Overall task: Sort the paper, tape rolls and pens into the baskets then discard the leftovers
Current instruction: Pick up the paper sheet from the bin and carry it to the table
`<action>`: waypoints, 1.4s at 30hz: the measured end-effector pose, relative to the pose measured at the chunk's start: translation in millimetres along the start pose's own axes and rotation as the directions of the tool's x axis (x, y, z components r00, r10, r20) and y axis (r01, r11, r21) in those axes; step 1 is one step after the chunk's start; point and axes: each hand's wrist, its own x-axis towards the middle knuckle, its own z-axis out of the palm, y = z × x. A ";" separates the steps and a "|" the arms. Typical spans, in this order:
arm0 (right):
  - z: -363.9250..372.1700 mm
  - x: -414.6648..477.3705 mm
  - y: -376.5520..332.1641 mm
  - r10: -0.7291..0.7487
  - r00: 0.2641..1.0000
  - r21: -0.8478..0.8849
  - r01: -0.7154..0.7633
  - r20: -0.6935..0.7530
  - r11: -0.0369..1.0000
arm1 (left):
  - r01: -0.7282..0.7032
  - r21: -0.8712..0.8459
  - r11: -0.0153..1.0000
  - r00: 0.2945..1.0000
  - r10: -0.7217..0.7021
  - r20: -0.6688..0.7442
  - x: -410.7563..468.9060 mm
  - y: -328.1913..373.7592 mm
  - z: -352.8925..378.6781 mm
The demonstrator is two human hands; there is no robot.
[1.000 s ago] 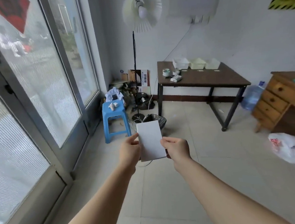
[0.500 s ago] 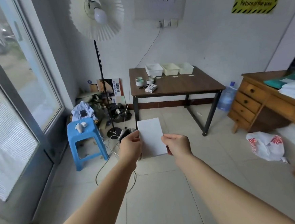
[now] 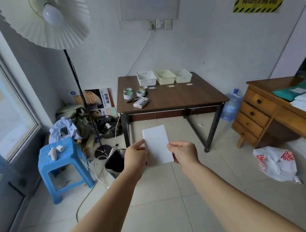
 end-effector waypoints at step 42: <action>31.3 599.2 -109.6 0.114 0.991 -0.016 -0.113 0.077 0.994 | 0.134 -0.010 0.991 0.991 -0.134 -0.027 530.4 117.2 265.7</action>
